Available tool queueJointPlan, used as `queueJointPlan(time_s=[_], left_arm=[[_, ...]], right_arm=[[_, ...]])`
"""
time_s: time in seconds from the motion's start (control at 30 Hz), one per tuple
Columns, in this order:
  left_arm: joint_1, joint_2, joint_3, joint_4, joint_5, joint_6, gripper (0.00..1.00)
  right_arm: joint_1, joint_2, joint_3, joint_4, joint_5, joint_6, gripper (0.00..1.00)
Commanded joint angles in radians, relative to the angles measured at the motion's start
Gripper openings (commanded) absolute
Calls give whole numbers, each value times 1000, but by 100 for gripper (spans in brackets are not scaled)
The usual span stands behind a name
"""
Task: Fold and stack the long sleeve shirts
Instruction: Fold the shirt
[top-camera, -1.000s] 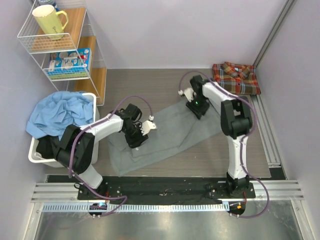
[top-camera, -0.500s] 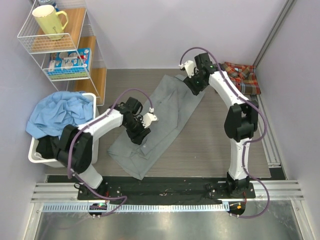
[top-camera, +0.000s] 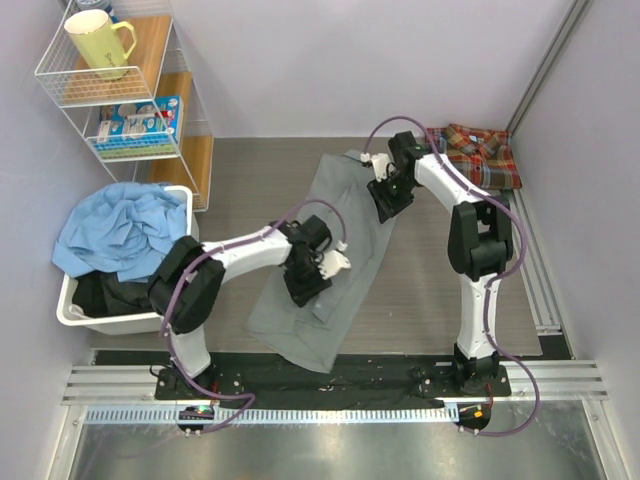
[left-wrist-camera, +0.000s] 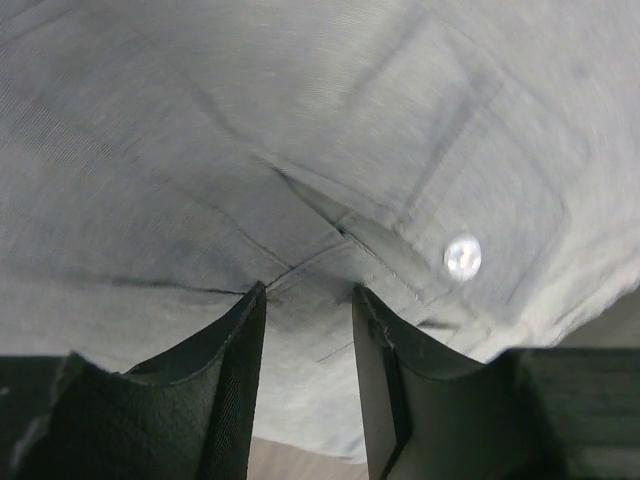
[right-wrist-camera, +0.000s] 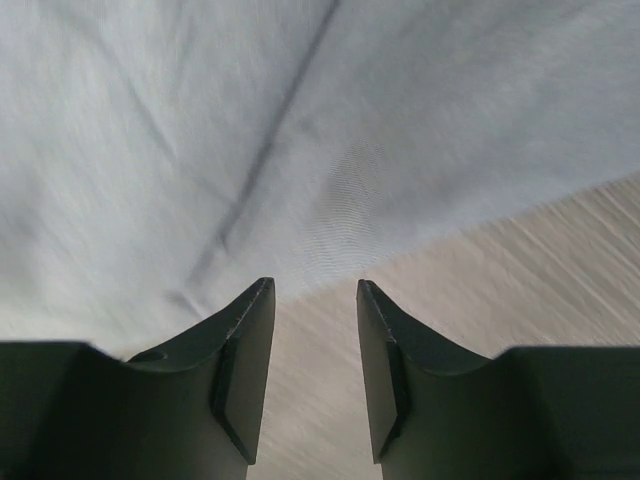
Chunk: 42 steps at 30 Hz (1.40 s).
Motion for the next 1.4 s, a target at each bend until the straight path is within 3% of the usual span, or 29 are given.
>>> queueJointPlan(time_s=[0.0, 0.1, 0.23, 0.43, 0.47, 0.57, 0.7, 0.87, 1.0, 1.13, 1.37], left_arm=[[-112, 72, 87, -30, 164, -219, 41], [-97, 34, 133, -23, 219, -278, 43], [13, -180, 67, 102, 303, -327, 50], [177, -397, -57, 276, 325, -412, 85], [187, -425, -58, 291, 304, -415, 99], [214, -451, -52, 325, 230, -454, 100], [219, -436, -16, 361, 55, -527, 100], [251, -293, 92, 244, 306, -397, 100], [245, -304, 2, 316, 298, -257, 100], [231, -276, -35, 365, 308, -223, 95], [233, -132, -25, 347, 293, -336, 87]], right_arm=[[-5, 105, 84, 17, -37, 21, 43], [-3, 198, 179, 17, -19, 4, 40], [6, 287, 275, 33, 41, -61, 39], [64, 392, 397, 140, 93, -164, 38], [69, 407, 449, 148, 106, -169, 38], [69, 438, 543, 194, 164, -172, 40], [56, 357, 557, 272, 186, -181, 45], [44, 153, 438, 252, 63, -163, 50], [44, 10, 275, 113, -121, -158, 50], [61, -59, 81, 11, -297, -174, 43], [101, -36, -101, 59, -276, -160, 39]])
